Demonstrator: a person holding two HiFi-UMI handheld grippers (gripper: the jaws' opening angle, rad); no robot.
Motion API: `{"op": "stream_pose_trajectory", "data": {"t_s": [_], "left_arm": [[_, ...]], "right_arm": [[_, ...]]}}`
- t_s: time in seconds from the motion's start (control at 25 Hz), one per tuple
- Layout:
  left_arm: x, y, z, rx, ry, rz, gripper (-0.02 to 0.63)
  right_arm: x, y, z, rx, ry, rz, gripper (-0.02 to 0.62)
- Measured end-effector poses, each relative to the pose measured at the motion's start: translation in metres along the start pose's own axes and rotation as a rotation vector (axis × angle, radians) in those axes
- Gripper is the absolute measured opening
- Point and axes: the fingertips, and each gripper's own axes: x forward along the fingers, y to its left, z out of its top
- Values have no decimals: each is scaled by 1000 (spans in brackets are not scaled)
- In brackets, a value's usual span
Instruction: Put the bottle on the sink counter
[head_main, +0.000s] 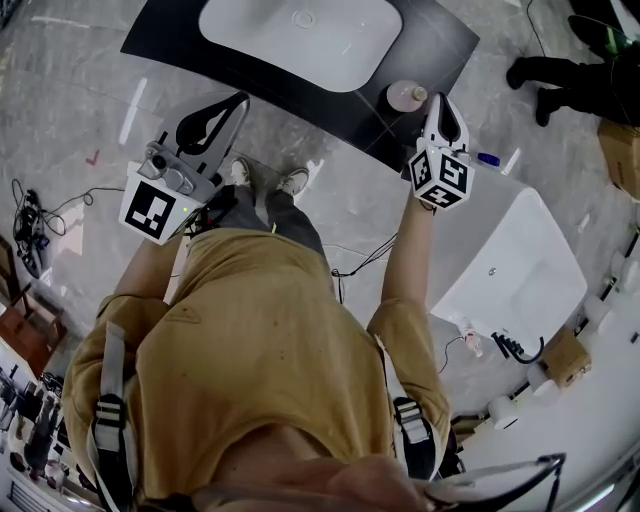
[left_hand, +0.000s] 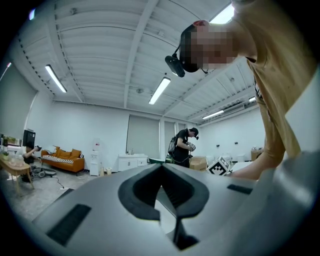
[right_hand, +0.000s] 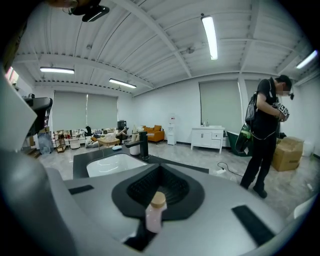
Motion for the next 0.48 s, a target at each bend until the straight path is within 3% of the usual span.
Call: {"op": "stream_pose_trajectory", "data": {"t_s": [0.48], "left_arm": [[-12,9,15,-3,-54,-24,2]], "right_arm": [[-39,15,42,-32,-56,-21,5]]}}
